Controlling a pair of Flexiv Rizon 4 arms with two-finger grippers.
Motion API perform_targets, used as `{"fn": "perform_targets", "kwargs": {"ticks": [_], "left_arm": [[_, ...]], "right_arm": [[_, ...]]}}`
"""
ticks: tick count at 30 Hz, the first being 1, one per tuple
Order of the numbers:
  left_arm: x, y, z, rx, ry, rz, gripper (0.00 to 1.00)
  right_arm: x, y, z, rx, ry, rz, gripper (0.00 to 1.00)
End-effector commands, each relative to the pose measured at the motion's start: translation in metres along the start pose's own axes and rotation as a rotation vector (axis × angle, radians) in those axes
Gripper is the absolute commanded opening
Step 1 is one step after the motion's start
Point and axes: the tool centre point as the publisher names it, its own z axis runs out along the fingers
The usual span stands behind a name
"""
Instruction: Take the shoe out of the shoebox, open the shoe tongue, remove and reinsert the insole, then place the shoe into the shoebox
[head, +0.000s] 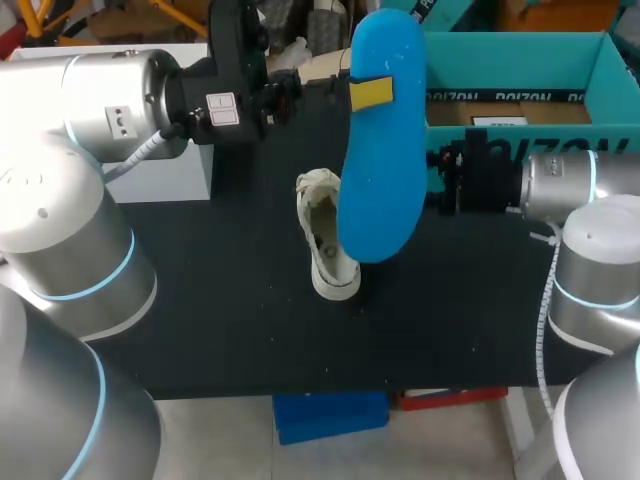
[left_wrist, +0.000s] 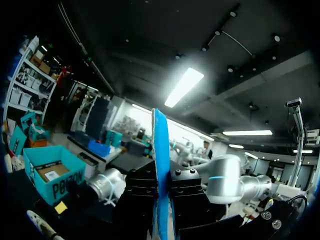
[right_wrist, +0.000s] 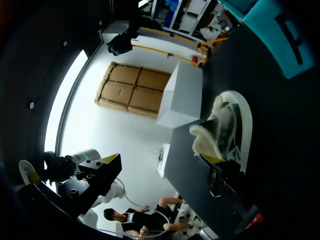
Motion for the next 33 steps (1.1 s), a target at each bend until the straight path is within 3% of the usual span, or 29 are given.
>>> {"fn": "perform_targets", "kwargs": {"ticks": [1, 8, 15, 19, 33], "left_arm": [[0.001, 0.001, 0.000, -0.003, -0.003, -0.001, 0.00], [-0.004, 0.020, 0.006, -0.045, -0.007, 0.244, 0.00], [-0.029, 0.060, 0.007, -0.062, -0.051, 0.362, 0.00], [-0.042, 0.085, 0.002, -0.035, -0.047, 0.306, 0.00], [-0.042, 0.085, 0.002, -0.035, -0.047, 0.306, 0.00]], "right_arm": [[0.002, 0.003, 0.004, -0.009, -0.023, 0.007, 1.00], [0.002, 0.003, 0.004, -0.009, -0.023, 0.007, 1.00], [0.002, 0.003, 0.004, -0.009, -0.023, 0.007, 1.00], [0.002, 0.003, 0.004, -0.009, -0.023, 0.007, 1.00], [0.002, 0.003, 0.004, -0.009, -0.023, 0.007, 1.00]]}}
